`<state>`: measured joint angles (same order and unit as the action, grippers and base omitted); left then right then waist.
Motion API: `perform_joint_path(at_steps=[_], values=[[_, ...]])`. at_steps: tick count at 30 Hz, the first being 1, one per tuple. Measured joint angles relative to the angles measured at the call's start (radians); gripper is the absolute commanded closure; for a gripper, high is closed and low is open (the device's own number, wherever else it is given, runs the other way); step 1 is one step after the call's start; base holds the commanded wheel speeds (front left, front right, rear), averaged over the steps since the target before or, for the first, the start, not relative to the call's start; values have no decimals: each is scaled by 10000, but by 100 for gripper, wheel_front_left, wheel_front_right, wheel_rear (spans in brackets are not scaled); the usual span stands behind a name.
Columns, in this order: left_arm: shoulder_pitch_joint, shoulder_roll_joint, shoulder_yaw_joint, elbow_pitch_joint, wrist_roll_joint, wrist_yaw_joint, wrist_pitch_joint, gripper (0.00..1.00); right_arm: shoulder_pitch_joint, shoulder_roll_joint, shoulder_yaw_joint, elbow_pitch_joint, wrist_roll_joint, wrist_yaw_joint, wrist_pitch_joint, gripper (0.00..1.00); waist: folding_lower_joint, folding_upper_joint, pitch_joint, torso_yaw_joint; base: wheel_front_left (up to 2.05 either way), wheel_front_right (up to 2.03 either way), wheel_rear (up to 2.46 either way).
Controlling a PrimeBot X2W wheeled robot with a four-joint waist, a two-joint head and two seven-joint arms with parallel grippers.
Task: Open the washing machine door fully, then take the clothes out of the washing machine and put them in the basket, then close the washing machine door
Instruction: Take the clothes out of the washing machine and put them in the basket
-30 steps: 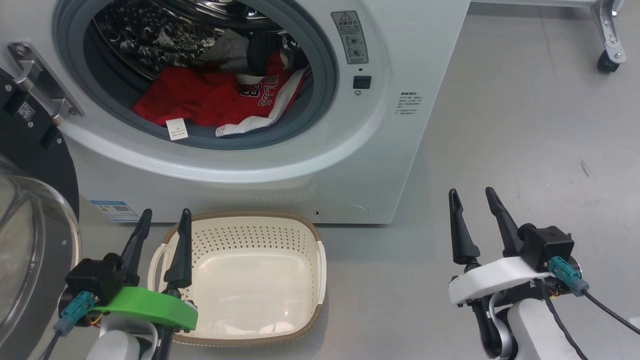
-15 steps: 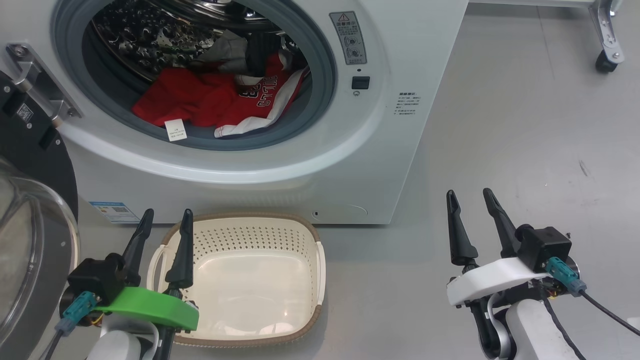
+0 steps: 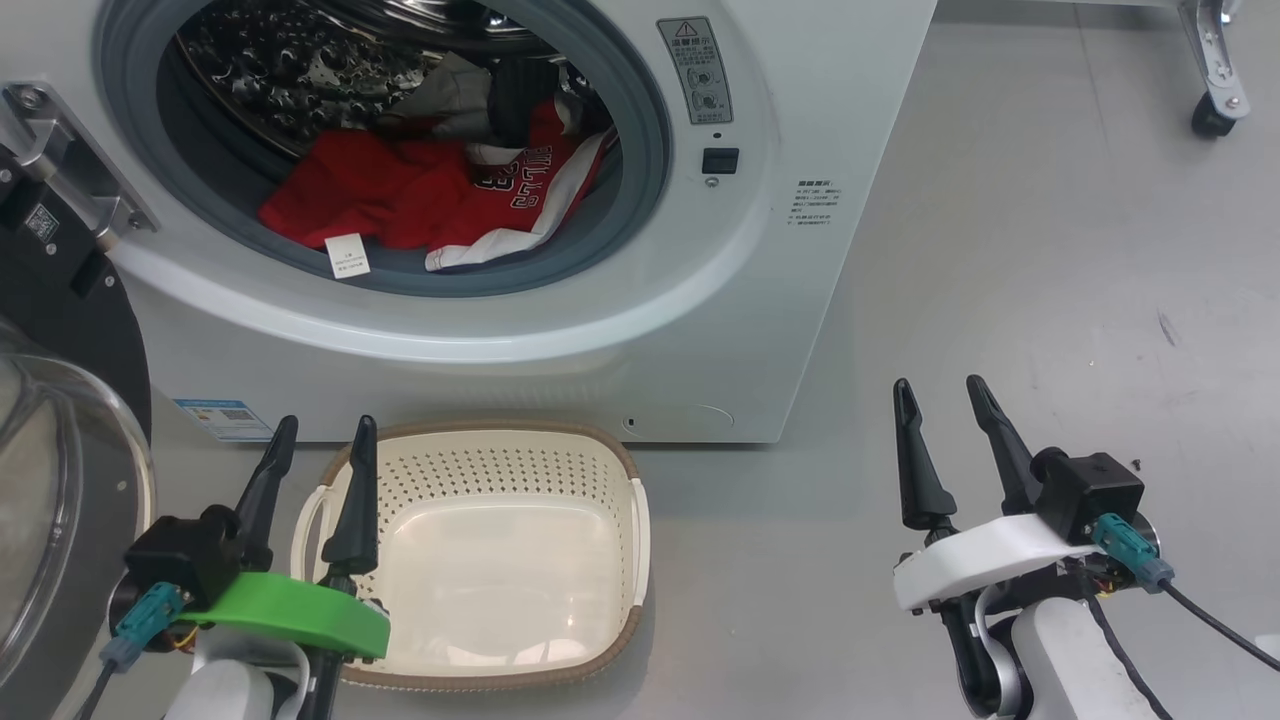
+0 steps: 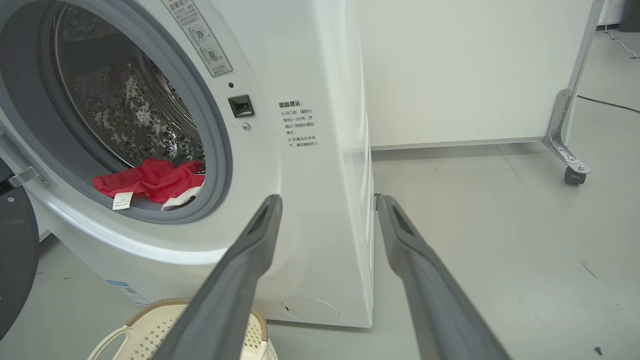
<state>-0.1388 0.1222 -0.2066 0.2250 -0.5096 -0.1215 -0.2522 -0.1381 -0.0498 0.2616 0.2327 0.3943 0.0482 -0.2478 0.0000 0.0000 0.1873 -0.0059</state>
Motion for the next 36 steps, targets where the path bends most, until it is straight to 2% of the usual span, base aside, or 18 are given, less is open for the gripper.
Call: perform_joint_path(at_steps=[16, 25, 36], values=[[-14, 222, 211, -150, 0, 0, 0, 0, -119, -2, 305, -155, 4, -130, 0, 0, 0, 0, 530, -137, 0, 0, 0], [-641, 926, 546, -566, 73, 2, 280, 0, -283, -2, 683, -642, 207, -303, 0, 0, 0, 0, 1237, -500, 0, 0, 0], [-2435, 1718, 905, -767, 100, 65, 1522, 0, -758, -6, 999, -1210, 383, -512, 0, 0, 0, 0, 2629, -1059, 0, 0, 0]])
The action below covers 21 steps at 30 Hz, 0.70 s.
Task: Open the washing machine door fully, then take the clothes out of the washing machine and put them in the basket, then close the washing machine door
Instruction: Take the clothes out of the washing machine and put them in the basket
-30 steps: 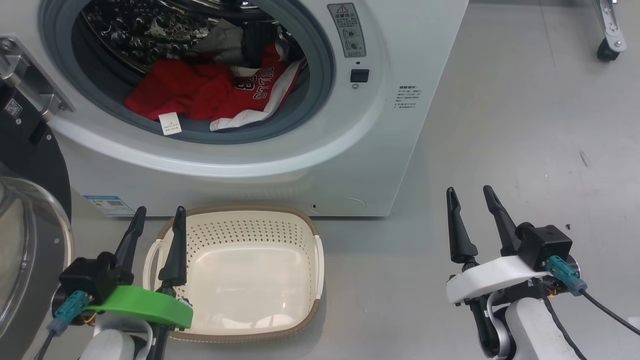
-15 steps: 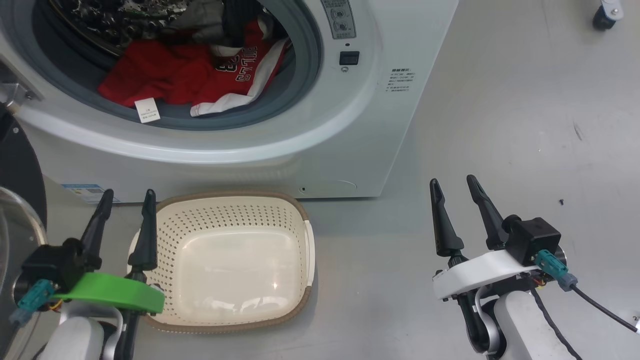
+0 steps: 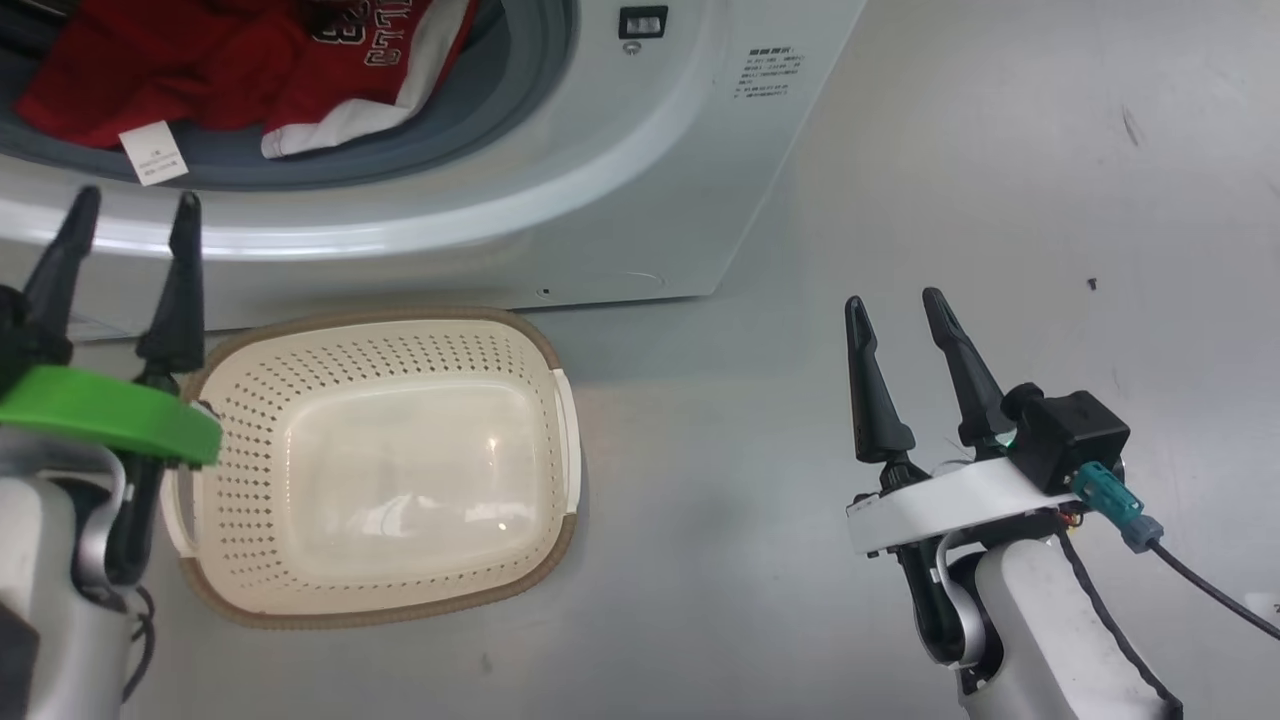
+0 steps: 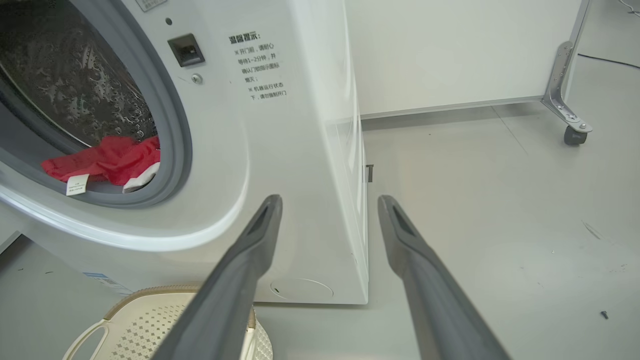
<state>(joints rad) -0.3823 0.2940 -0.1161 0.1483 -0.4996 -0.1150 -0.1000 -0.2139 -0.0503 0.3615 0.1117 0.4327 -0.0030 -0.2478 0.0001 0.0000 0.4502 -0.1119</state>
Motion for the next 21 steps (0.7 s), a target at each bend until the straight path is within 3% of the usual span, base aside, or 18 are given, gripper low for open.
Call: perform_joint_path(at_steps=[21], values=[[-3664, 1195, 387, 1791, 307, 656, 2780, 0, -924, 0, 779, -345, 514, -265, -13, 0, 1, 0, 1939, -1486, 0, 0, 0]])
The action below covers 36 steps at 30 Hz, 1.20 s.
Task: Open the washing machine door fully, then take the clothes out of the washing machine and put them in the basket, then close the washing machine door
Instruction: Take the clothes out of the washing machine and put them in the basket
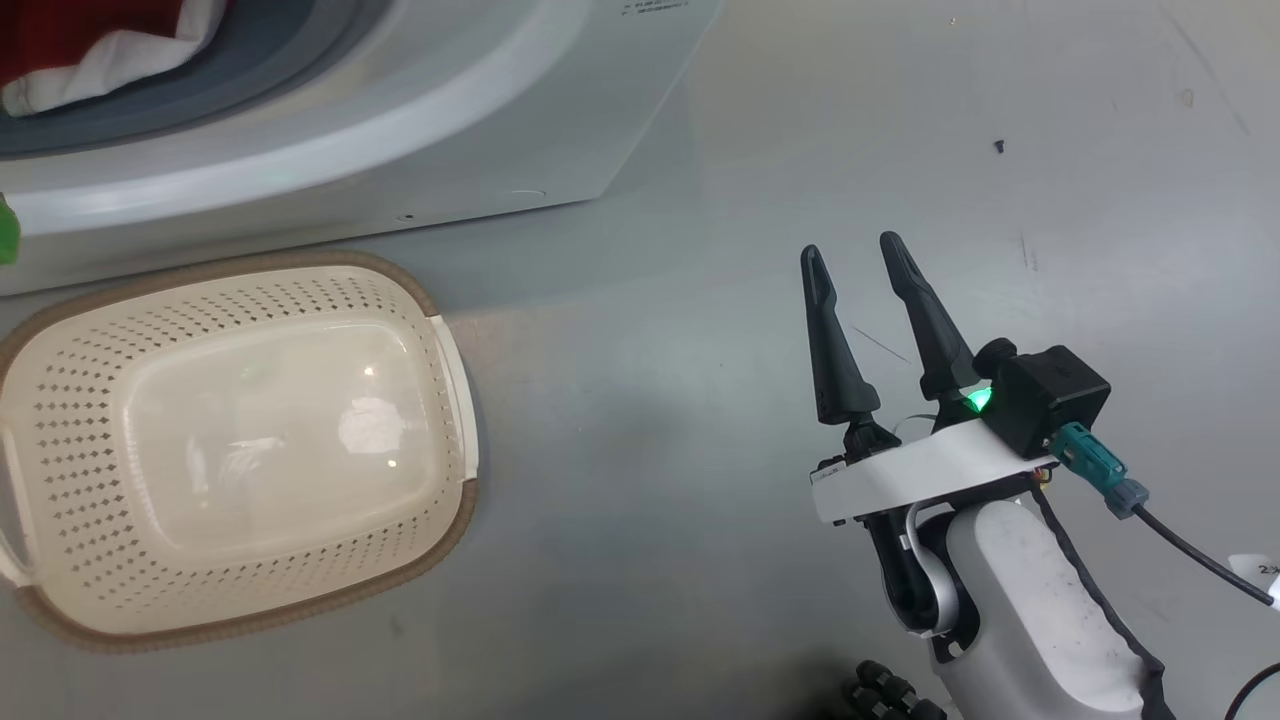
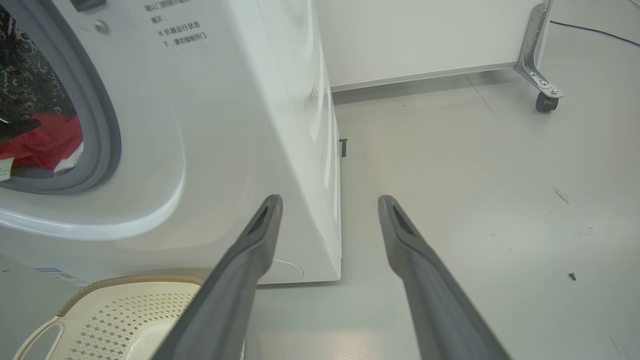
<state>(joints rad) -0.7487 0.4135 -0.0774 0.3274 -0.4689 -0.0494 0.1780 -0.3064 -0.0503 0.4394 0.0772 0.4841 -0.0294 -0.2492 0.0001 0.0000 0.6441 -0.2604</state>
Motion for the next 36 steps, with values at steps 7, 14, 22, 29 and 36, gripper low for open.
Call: perform_joint_path(at_steps=[7, 14, 22, 29, 36], values=[[-786, 462, -21, 886, 322, 222, 690, 0, -152, 4, 194, -67, 86, -96, 0, 0, -1, 0, 299, -366, 0, 0, 0], [-1445, 518, -199, 1221, 640, 445, 955, 0, -183, 6, 324, -79, 165, -176, 0, 0, -1, 0, 485, -621, 0, 0, 0], [-2190, 591, -573, 1802, 901, 431, 1208, 0, -256, 8, 470, -111, 245, -249, 0, 0, -1, 0, 553, -741, 0, 0, 0], [-2548, 535, -917, 2176, 1131, 247, 1290, 0, -347, 6, 554, -113, 263, -263, 0, 0, -1, 0, 540, -773, 0, 0, 0], [-2834, 376, -1087, 2744, 1212, 205, 1605, 0, -350, 8, 671, -79, 263, -274, 0, 0, -1, 0, 520, -739, 0, 0, 0]])
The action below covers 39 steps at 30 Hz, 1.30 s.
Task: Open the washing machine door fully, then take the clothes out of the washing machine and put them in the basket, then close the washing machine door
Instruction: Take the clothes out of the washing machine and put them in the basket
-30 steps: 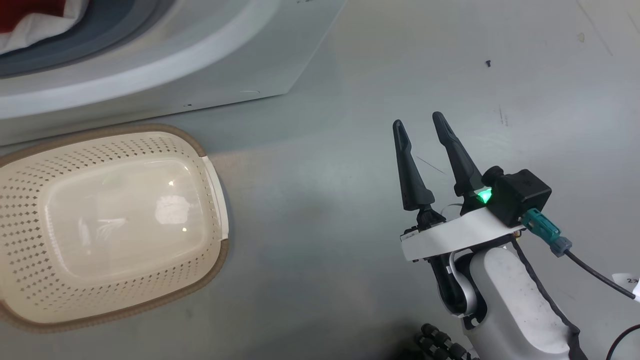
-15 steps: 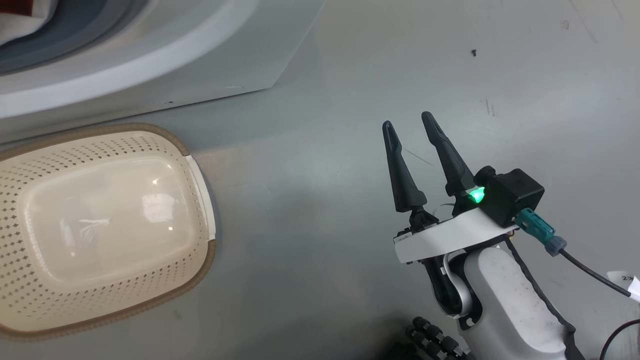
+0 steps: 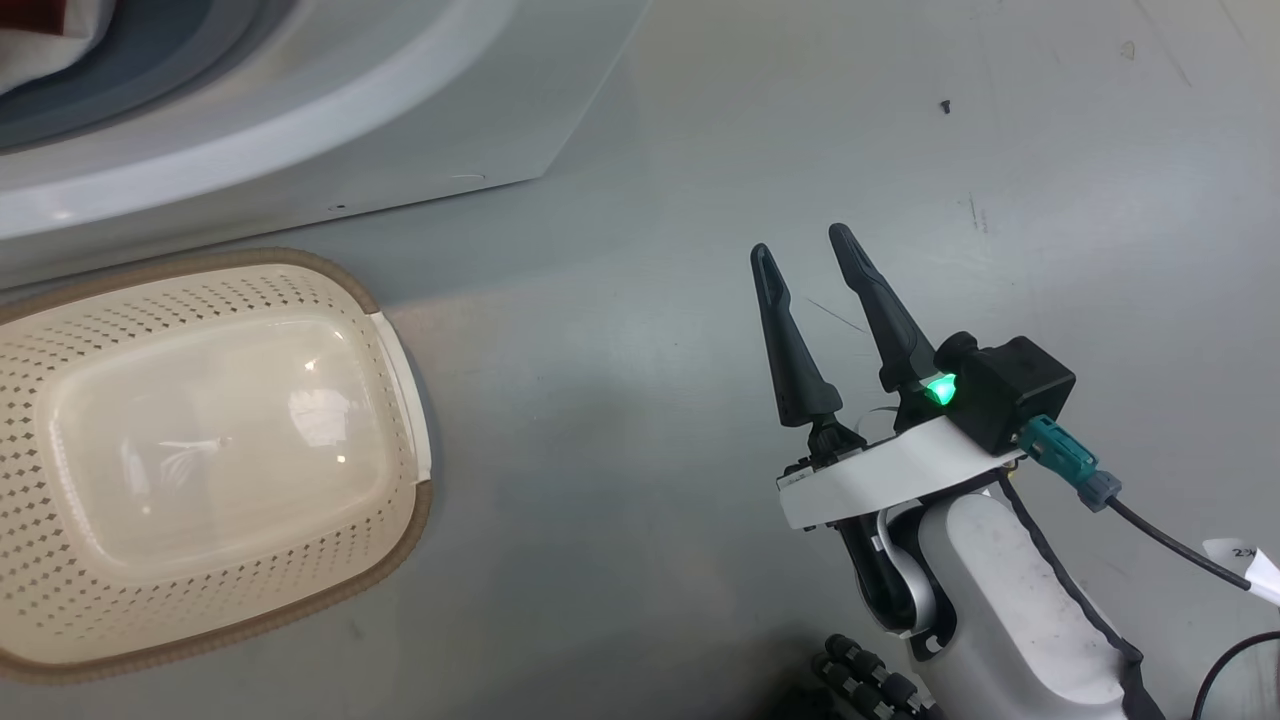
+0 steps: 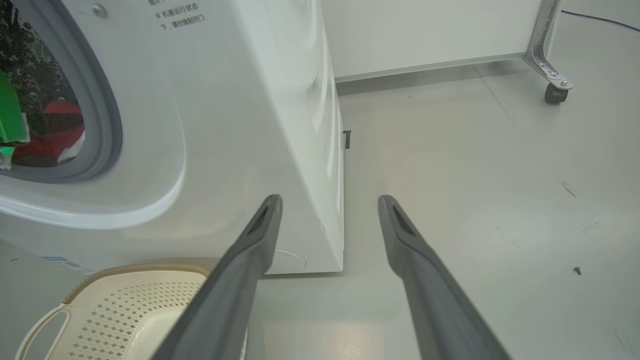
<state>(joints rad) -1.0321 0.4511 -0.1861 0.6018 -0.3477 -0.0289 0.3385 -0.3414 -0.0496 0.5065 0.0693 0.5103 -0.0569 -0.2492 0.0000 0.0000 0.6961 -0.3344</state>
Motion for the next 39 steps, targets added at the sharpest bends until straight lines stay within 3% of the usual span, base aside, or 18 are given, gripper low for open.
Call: perform_joint_path(at_steps=[13, 15, 25, 39], values=[[-570, -270, 119, 880, -188, 109, 823, 0, -90, -2, 75, 40, 15, -73, 0, 0, 0, 0, -27, 26, 0, 0, 0], [-644, -299, 117, 986, -240, 111, 888, 100, -91, -2, 75, 46, 15, -75, 0, 0, 0, 0, -36, 35, 0, 0, 0], [-818, -468, 132, 1271, -380, 111, 984, 100, -198, -2, 50, 77, 15, -77, 0, 0, 0, 0, -86, 125, 0, 0, 0], [-650, -1099, 318, 1440, -665, -123, -780, 100, -198, -6, -418, 374, -155, -165, 0, 0, 0, 0, -531, 561, 0, 0, 0]])
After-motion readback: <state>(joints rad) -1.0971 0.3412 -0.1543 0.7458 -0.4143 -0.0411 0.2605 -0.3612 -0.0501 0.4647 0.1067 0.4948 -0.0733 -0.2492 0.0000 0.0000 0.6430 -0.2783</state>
